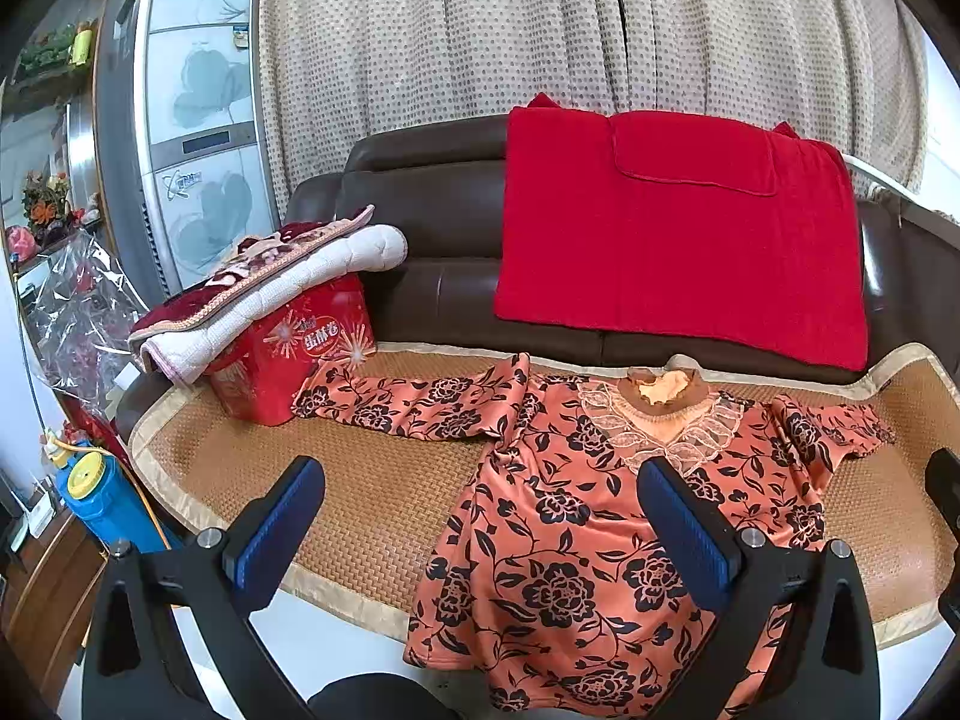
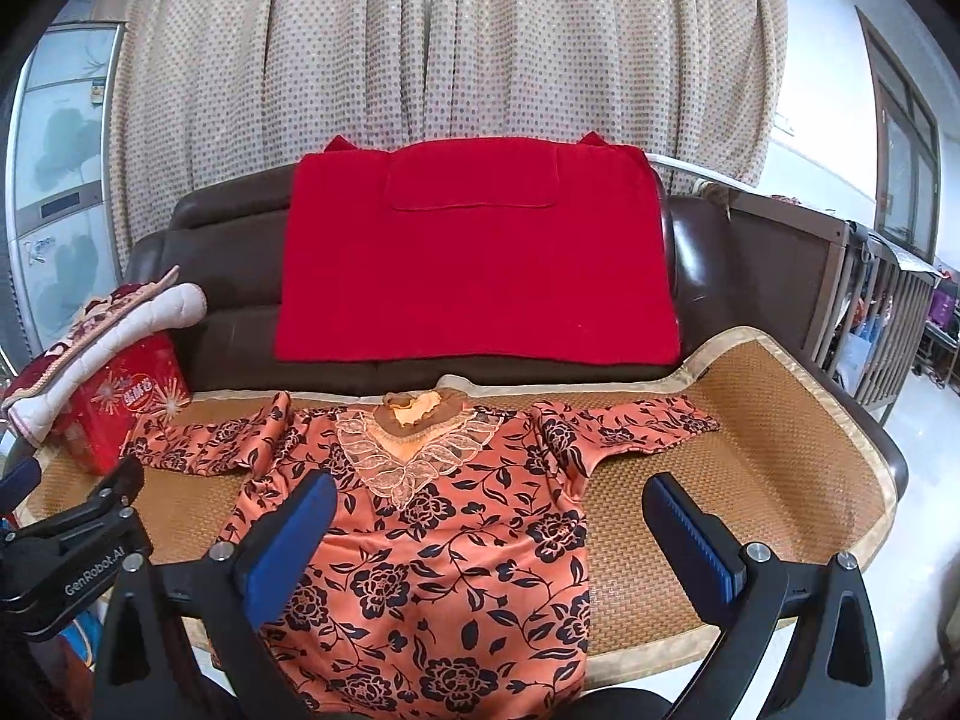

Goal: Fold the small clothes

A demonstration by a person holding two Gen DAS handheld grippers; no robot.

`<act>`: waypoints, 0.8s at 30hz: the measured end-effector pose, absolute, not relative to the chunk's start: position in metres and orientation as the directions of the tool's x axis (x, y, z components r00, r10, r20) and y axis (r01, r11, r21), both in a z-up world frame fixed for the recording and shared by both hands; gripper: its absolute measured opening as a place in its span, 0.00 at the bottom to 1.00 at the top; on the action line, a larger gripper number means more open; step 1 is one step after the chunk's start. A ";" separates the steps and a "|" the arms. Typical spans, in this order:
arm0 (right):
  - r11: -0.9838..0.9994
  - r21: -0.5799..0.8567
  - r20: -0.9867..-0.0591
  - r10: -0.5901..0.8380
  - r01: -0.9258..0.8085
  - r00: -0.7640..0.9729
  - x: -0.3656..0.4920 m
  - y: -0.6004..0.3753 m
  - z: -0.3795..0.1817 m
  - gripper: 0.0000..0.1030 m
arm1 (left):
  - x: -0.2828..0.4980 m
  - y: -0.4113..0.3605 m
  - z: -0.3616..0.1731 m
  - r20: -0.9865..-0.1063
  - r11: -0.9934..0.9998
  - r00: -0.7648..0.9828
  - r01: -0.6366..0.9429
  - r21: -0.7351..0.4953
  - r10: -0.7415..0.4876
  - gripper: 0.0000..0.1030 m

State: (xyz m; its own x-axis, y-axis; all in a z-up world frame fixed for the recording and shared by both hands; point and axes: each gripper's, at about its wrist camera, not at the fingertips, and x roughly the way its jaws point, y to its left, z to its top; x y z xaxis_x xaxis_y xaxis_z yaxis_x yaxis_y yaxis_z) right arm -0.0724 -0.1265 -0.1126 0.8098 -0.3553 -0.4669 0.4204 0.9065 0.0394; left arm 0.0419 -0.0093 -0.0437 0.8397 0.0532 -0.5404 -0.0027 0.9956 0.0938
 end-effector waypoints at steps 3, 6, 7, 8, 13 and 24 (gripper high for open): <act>0.908 0.037 -0.468 -0.353 0.417 0.810 -0.071 -0.125 -0.113 1.00 | 0.043 -0.009 -0.044 -0.541 0.996 0.839 -0.002 0.093 0.052 1.00; 0.909 0.038 -0.473 -0.349 0.415 0.809 -0.068 -0.125 -0.116 1.00 | 0.045 -0.011 -0.045 -0.540 0.995 0.839 -0.002 0.101 0.057 1.00; 0.909 0.040 -0.475 -0.347 0.414 0.809 -0.067 -0.125 -0.117 1.00 | 0.046 -0.010 -0.046 -0.541 0.995 0.839 -0.003 0.099 0.056 1.00; 0.910 0.041 -0.476 -0.346 0.413 0.809 -0.065 -0.126 -0.118 1.00 | 0.046 -0.011 -0.047 -0.540 0.994 0.839 -0.004 0.105 0.060 1.00; 0.911 0.037 -0.483 -0.343 0.410 0.806 -0.059 -0.126 -0.122 1.00 | 0.054 -0.013 -0.050 -0.549 0.996 0.834 -0.001 0.090 0.051 1.00; 0.917 0.090 -0.516 -0.291 0.388 0.806 -0.017 -0.169 -0.152 1.00 | 0.111 -0.034 -0.077 -0.613 0.998 0.790 0.054 0.045 -0.015 1.00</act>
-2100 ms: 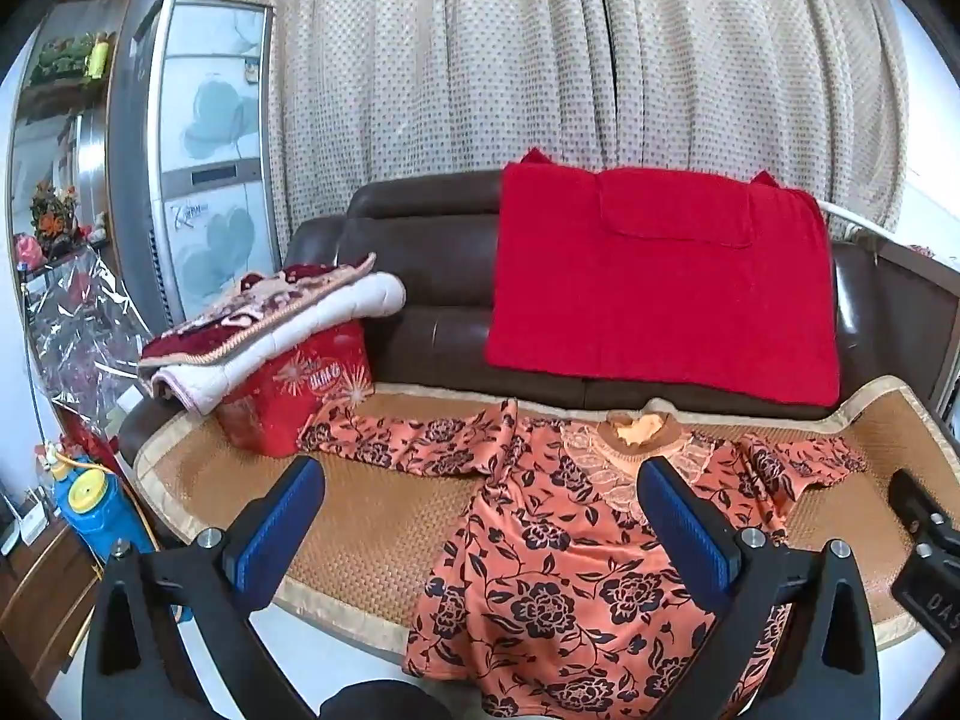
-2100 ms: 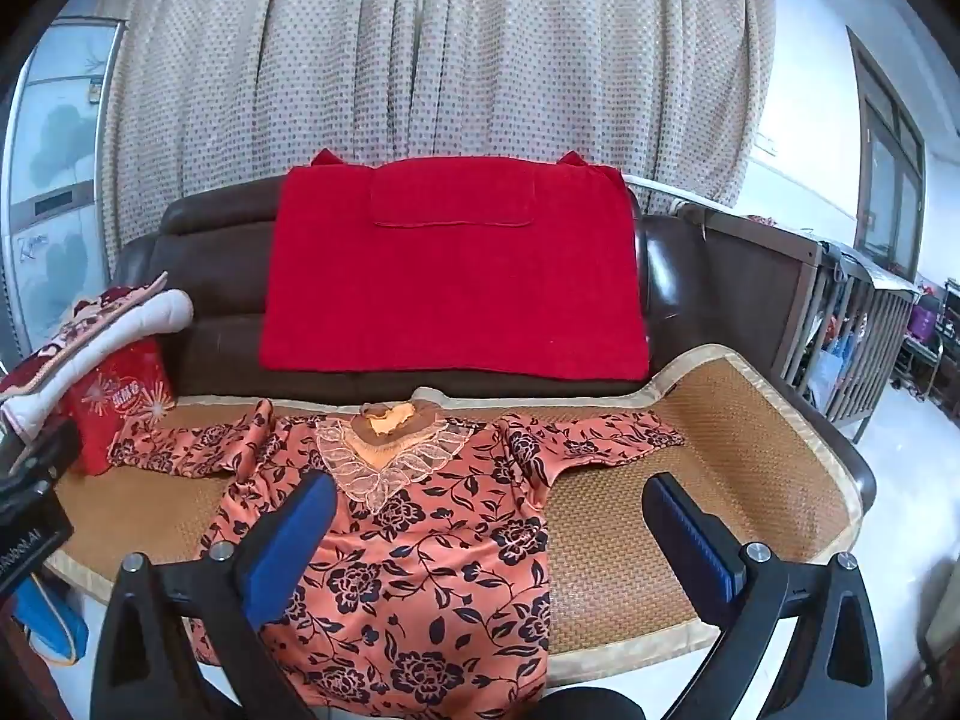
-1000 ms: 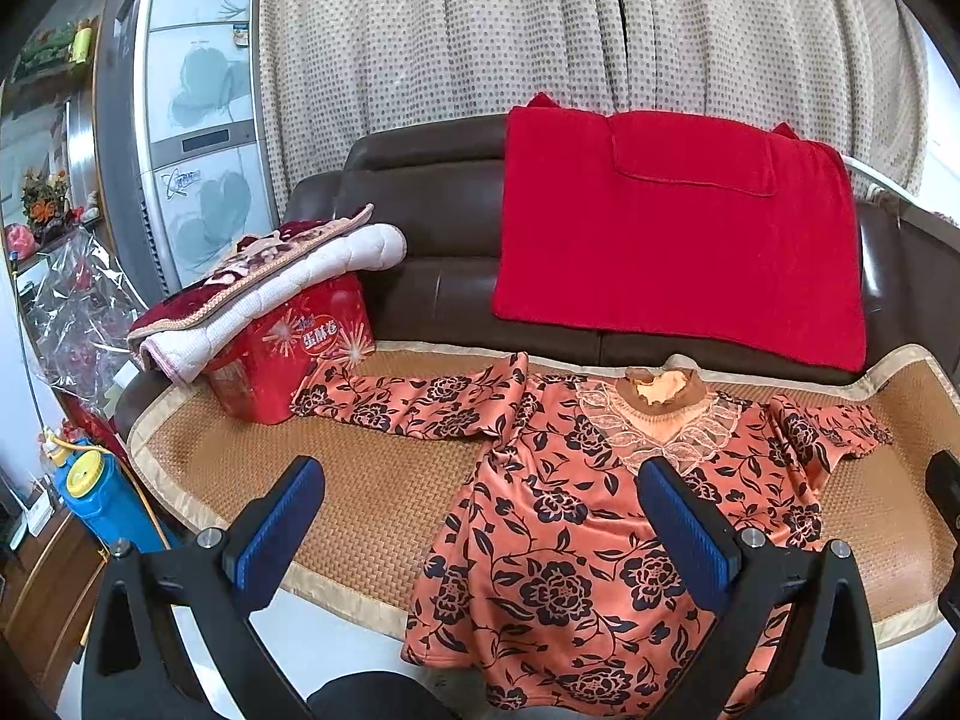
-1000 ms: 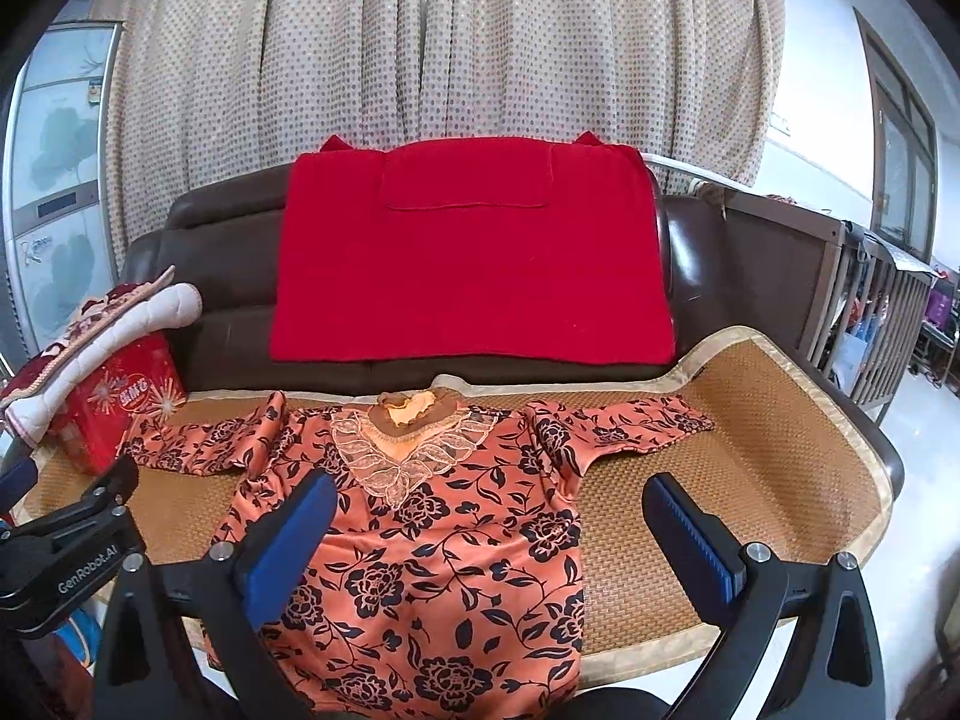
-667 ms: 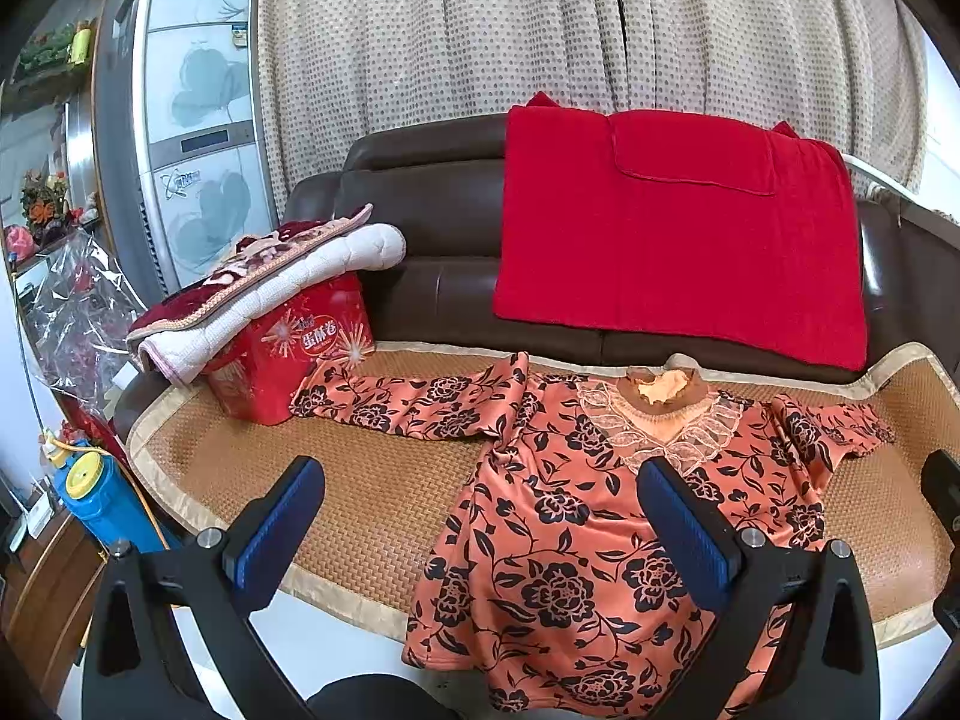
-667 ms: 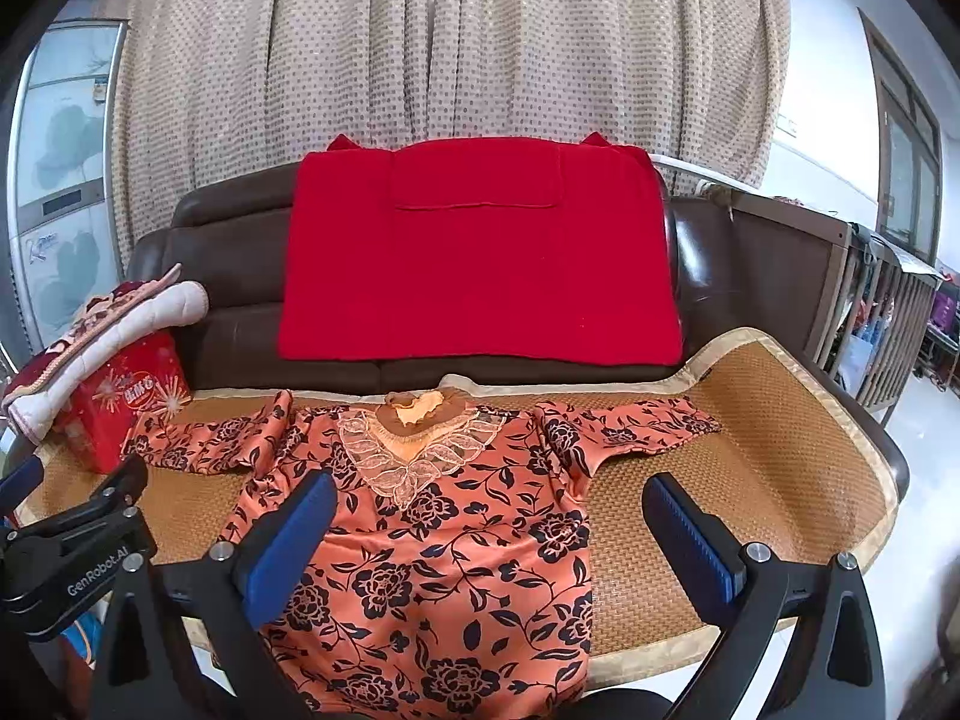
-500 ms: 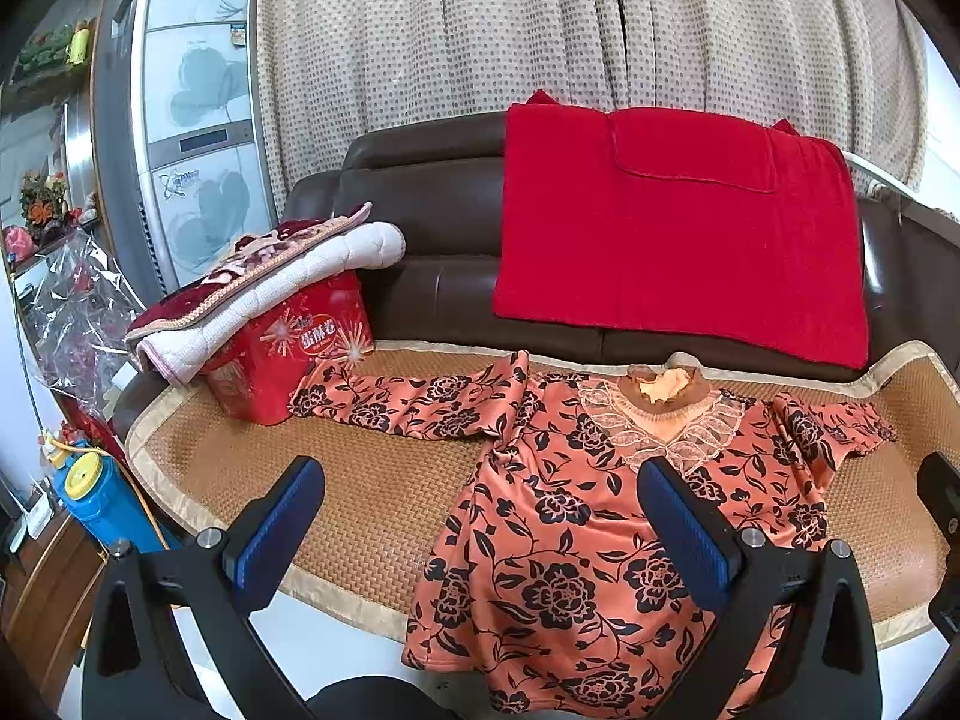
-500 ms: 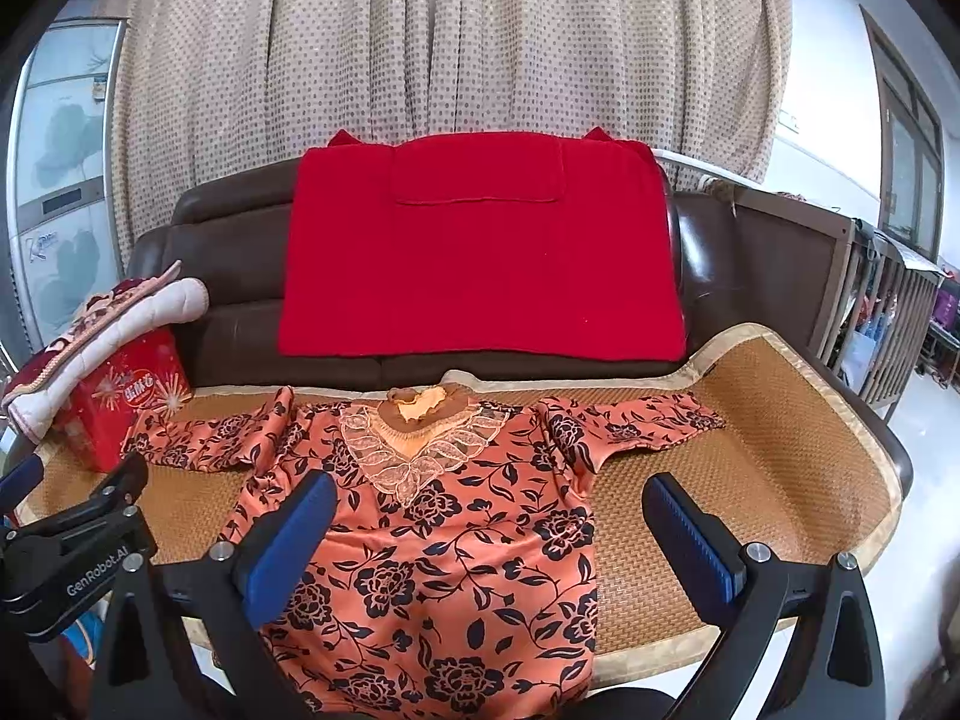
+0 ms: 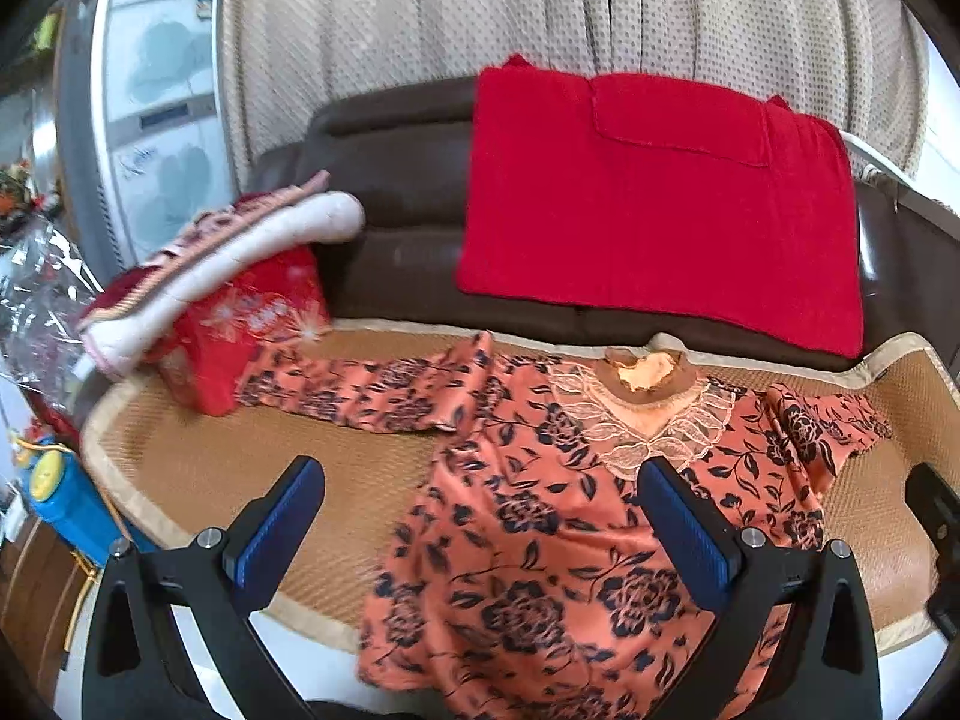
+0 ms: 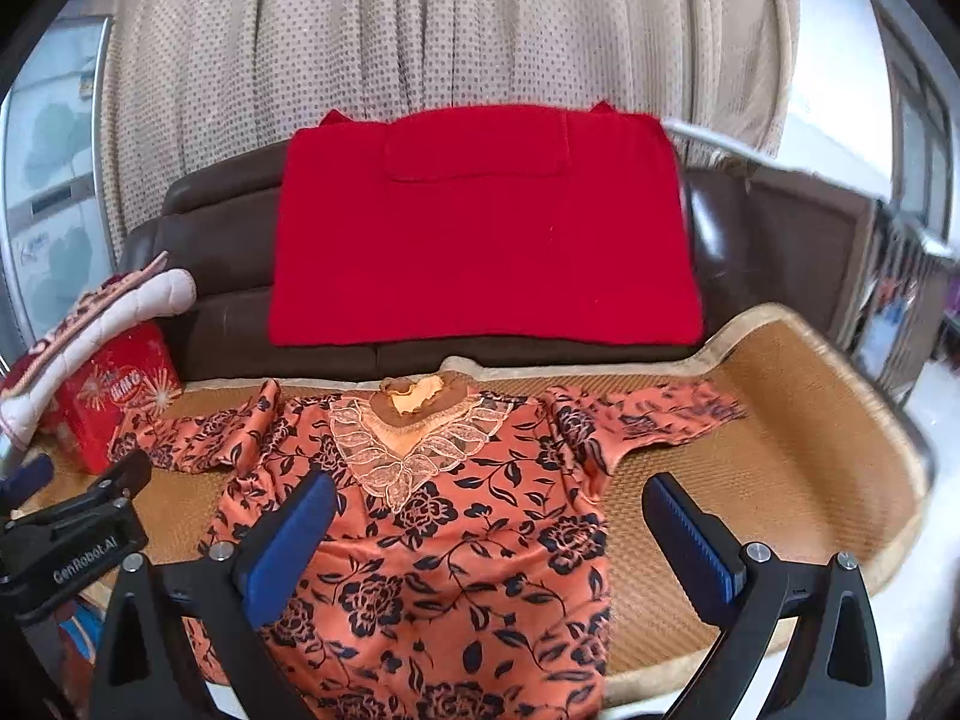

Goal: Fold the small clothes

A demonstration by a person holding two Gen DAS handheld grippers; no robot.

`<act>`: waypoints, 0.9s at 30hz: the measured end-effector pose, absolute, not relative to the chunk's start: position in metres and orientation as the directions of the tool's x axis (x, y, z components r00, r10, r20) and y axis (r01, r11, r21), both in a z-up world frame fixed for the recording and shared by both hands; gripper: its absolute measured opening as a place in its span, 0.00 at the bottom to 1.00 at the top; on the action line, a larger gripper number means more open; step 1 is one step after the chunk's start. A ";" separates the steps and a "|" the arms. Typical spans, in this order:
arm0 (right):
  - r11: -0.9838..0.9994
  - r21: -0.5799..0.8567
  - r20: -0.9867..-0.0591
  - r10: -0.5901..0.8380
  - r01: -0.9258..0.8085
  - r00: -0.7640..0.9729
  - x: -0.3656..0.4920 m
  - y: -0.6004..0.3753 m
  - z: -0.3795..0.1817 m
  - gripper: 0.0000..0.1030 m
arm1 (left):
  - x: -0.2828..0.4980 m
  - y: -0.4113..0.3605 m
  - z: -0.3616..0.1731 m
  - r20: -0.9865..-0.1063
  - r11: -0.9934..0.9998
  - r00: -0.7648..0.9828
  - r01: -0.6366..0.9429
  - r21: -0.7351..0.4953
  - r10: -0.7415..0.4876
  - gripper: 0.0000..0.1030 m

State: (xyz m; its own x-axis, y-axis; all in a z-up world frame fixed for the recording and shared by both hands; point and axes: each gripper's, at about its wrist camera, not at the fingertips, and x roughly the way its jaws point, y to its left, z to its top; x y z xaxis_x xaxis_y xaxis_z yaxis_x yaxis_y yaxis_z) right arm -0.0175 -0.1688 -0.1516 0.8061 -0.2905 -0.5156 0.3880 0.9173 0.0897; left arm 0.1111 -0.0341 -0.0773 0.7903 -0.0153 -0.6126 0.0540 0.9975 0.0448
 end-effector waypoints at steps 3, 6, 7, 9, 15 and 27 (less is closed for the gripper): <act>0.900 0.176 -0.524 -0.257 0.399 0.812 0.004 -0.220 -0.179 1.00 | 0.144 -0.050 -0.097 -0.627 0.998 0.778 0.061 0.020 -0.035 1.00; 0.860 0.255 -0.501 -0.274 0.442 0.821 0.017 -0.274 -0.206 1.00 | 0.184 -0.067 -0.120 -0.653 0.998 0.757 0.061 0.015 -0.036 1.00; 0.843 0.286 -0.489 -0.280 0.455 0.826 0.020 -0.294 -0.215 1.00 | 0.195 -0.070 -0.128 -0.659 0.998 0.751 0.057 0.018 -0.031 1.00; 0.780 0.366 -0.483 -0.307 0.507 0.820 0.026 -0.338 -0.235 1.00 | 0.221 -0.081 -0.145 -0.677 0.999 0.735 0.050 0.021 -0.023 1.00; 0.498 0.701 -0.451 -0.246 0.511 0.858 0.048 -0.455 -0.294 0.92 | 0.264 -0.101 -0.192 -0.718 0.995 0.696 0.057 0.077 0.016 1.00; 0.215 0.779 -0.513 -0.322 0.589 0.796 0.073 -0.594 -0.346 0.72 | 0.287 -0.119 -0.227 -0.721 0.975 0.692 0.134 0.175 0.034 1.00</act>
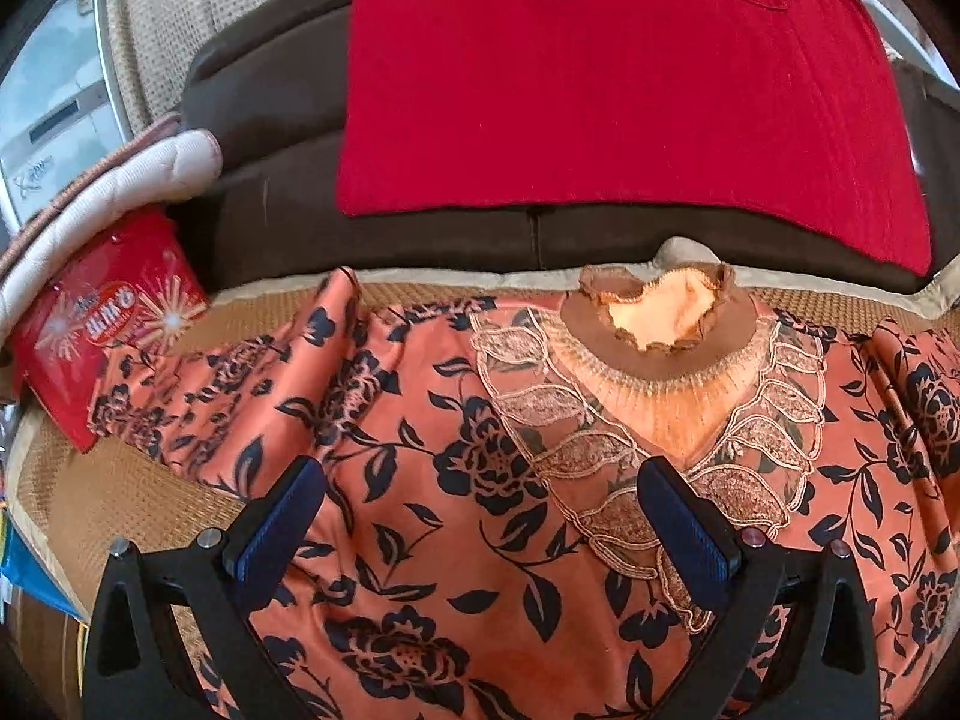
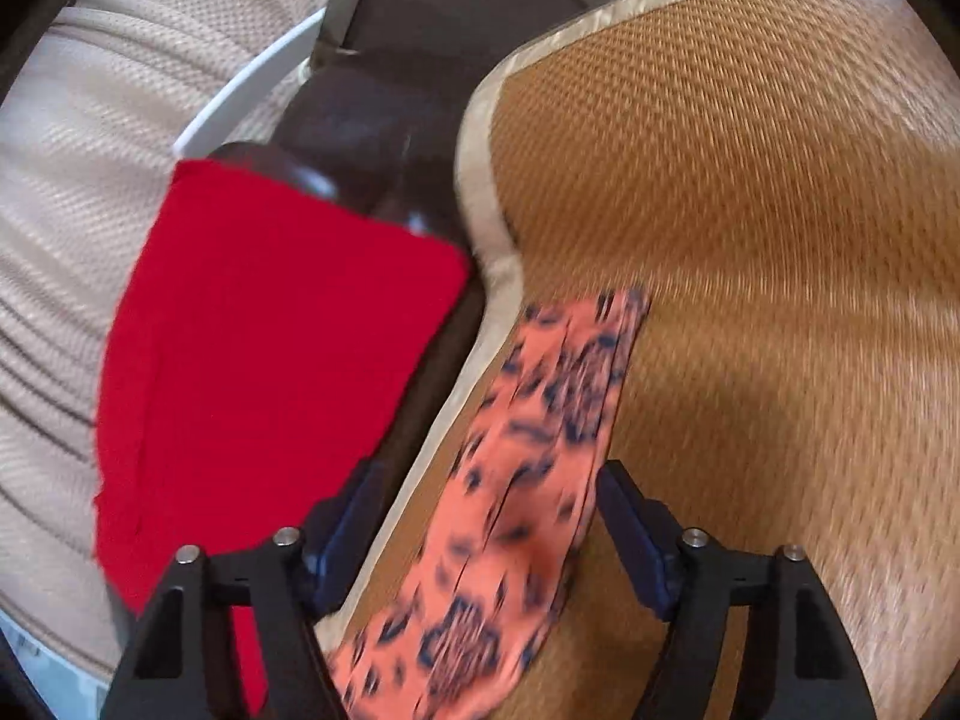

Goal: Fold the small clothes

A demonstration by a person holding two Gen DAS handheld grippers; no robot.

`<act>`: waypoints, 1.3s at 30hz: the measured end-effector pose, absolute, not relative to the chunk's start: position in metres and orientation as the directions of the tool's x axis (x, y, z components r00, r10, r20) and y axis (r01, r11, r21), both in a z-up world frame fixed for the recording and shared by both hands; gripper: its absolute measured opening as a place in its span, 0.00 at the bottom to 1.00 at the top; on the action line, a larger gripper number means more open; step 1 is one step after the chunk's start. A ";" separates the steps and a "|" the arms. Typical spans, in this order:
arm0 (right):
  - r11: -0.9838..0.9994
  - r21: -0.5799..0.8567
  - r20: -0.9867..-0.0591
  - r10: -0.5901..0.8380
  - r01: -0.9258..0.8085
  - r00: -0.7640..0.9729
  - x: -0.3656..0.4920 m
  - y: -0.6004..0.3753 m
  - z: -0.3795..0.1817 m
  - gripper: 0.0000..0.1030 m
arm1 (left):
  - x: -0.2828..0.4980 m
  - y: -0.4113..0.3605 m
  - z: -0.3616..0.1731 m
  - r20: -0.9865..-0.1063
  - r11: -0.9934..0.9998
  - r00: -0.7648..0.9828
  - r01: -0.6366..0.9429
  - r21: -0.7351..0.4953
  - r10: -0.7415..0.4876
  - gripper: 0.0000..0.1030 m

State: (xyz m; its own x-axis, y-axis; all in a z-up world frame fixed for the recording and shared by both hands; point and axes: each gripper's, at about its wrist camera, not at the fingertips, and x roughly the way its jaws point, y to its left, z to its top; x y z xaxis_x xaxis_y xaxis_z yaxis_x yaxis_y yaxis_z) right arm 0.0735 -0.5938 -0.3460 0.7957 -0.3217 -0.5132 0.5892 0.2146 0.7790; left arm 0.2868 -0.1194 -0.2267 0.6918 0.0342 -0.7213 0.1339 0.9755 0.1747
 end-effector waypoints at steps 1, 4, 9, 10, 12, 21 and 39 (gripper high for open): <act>0.208 0.774 -0.520 -0.330 0.598 0.788 0.074 -0.600 -0.349 0.72 | 0.288 -0.120 -0.229 -0.724 0.976 0.689 0.135 0.169 0.030 1.00; 0.205 0.728 -0.578 -0.331 0.655 0.746 0.086 -0.627 -0.358 0.68 | 0.291 -0.123 -0.235 -0.731 0.977 0.682 0.135 0.165 0.029 1.00; 0.210 0.668 -0.665 -0.264 0.714 0.699 0.113 -0.653 -0.378 0.52 | 0.294 -0.127 -0.248 -0.749 0.974 0.662 0.143 0.175 0.037 1.00; 0.201 0.663 -0.676 -0.253 0.721 0.692 0.115 -0.654 -0.385 0.49 | 0.294 -0.127 -0.250 -0.752 0.974 0.658 0.146 0.175 0.037 1.00; 0.201 0.645 -0.688 -0.267 0.737 0.675 0.119 -0.658 -0.386 0.43 | 0.295 -0.128 -0.251 -0.755 0.974 0.655 0.146 0.172 0.035 1.00; 0.301 0.617 -0.676 -0.272 0.727 0.685 0.150 -0.645 -0.381 0.08 | 0.294 -0.130 -0.248 -0.756 0.977 0.654 0.143 0.159 0.027 1.00; 0.489 0.855 -0.317 0.233 0.171 0.919 0.256 -0.421 -0.280 0.08 | 0.309 -0.059 -0.210 -0.715 0.996 0.696 -0.010 0.088 0.071 1.00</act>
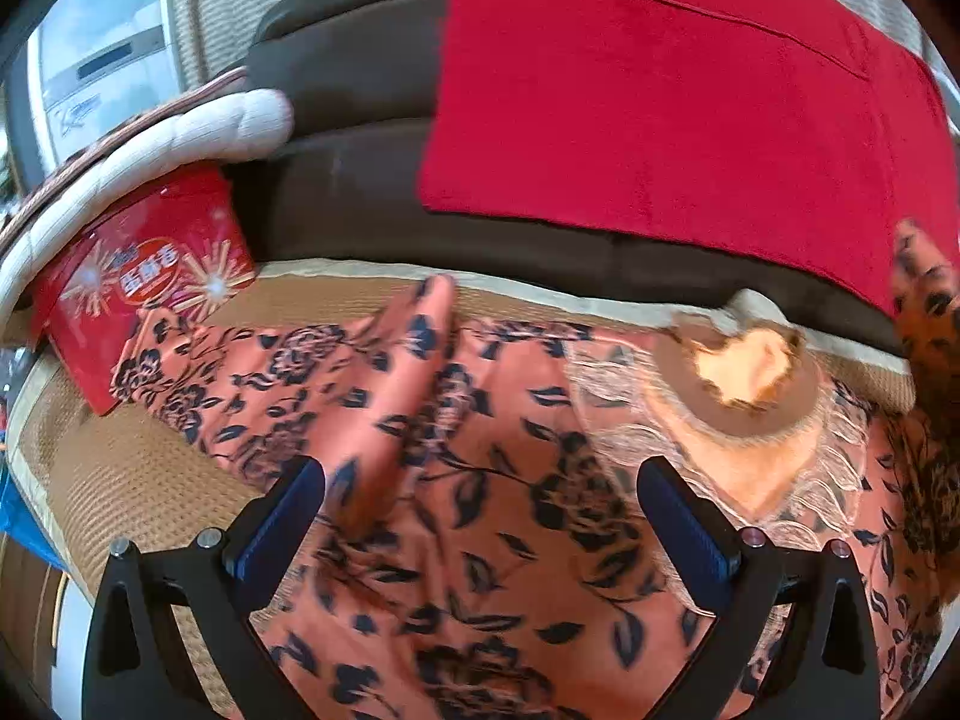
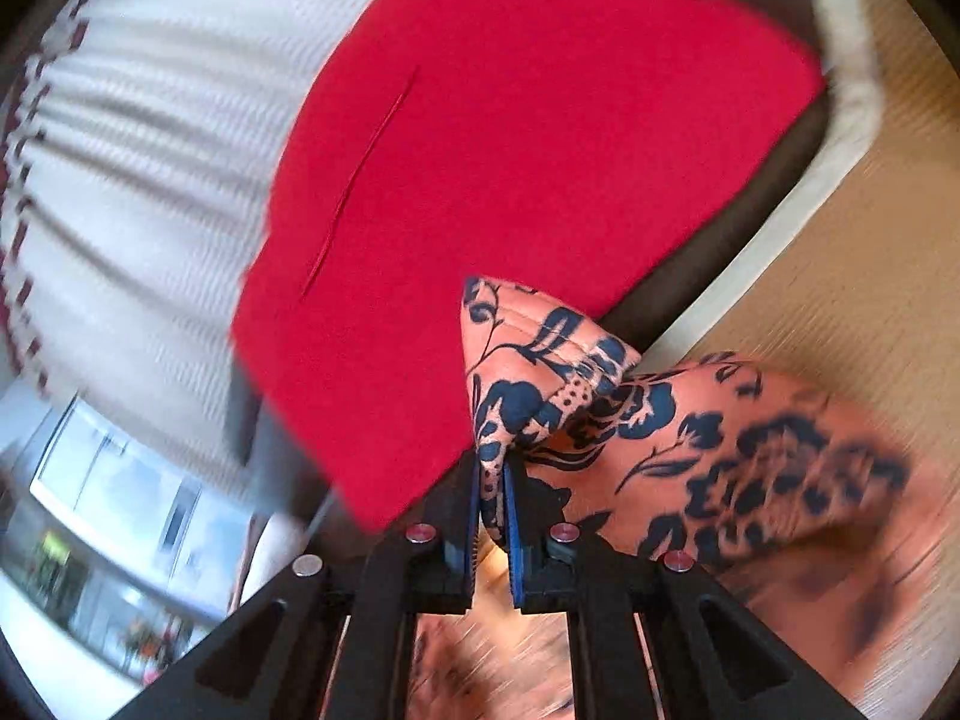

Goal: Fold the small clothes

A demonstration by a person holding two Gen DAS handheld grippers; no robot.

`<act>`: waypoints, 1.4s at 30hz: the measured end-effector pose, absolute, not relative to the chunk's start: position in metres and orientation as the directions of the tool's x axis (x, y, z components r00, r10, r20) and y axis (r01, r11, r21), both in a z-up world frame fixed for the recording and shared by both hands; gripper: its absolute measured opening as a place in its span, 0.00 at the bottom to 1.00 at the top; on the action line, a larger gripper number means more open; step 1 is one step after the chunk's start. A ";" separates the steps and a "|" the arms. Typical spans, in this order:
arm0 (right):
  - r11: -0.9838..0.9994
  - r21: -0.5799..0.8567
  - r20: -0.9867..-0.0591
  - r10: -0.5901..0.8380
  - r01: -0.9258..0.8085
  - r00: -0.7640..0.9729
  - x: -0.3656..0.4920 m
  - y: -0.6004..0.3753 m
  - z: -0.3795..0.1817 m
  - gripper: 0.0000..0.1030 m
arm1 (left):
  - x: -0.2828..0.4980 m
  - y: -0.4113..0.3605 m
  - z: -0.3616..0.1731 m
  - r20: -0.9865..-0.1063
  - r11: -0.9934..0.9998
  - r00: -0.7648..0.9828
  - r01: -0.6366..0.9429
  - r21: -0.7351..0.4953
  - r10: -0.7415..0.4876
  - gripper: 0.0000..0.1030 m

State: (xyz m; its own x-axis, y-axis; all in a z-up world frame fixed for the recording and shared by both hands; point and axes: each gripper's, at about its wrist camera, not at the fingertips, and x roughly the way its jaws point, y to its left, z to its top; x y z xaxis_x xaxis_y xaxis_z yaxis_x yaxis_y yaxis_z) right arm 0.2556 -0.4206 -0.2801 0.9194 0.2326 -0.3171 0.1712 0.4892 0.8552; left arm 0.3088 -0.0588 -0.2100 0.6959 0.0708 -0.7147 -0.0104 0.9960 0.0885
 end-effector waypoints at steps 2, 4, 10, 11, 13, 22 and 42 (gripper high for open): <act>0.486 0.865 -0.320 0.344 0.124 0.882 0.279 -0.374 -0.290 0.08 | 0.313 -0.043 -0.208 -0.719 0.997 0.692 -0.034 0.063 0.069 1.00; 0.494 0.862 -0.347 0.408 0.115 0.844 0.296 -0.341 -0.303 0.08 | 0.317 -0.030 -0.207 -0.726 0.998 0.685 -0.053 0.039 0.065 1.00; 0.448 0.889 -0.391 0.630 0.097 0.671 0.315 -0.250 -0.337 0.15 | 0.328 -0.001 -0.212 -0.770 0.995 0.638 -0.072 -0.065 -0.004 1.00; 0.460 0.883 -0.397 0.630 0.091 0.668 0.307 -0.243 -0.335 0.17 | 0.330 0.002 -0.214 -0.780 0.994 0.625 -0.064 -0.087 -0.028 1.00; 0.493 0.865 -0.415 0.600 0.093 0.684 0.295 -0.243 -0.328 0.19 | 0.334 0.007 -0.221 -0.803 0.989 0.589 -0.043 -0.143 -0.091 1.00; 0.702 0.670 -0.485 0.165 0.243 0.859 0.239 -0.316 -0.277 0.75 | 0.332 -0.009 -0.232 -0.793 0.951 0.534 0.073 -0.301 -0.292 1.00; 0.625 0.687 -0.503 0.041 0.371 0.863 0.216 -0.404 -0.290 0.73 | 0.335 -0.076 -0.238 -0.771 0.926 0.515 0.254 -0.281 -0.375 0.08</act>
State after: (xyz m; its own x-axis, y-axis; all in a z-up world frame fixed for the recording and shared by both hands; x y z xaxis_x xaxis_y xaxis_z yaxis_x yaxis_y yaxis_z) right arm 0.2159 -0.4041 -0.2897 0.8632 0.0408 -0.5032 0.3707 0.6254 0.6866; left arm 0.3354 -0.0762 -0.2381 0.5150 -0.3754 -0.7706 0.2536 0.9255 -0.2813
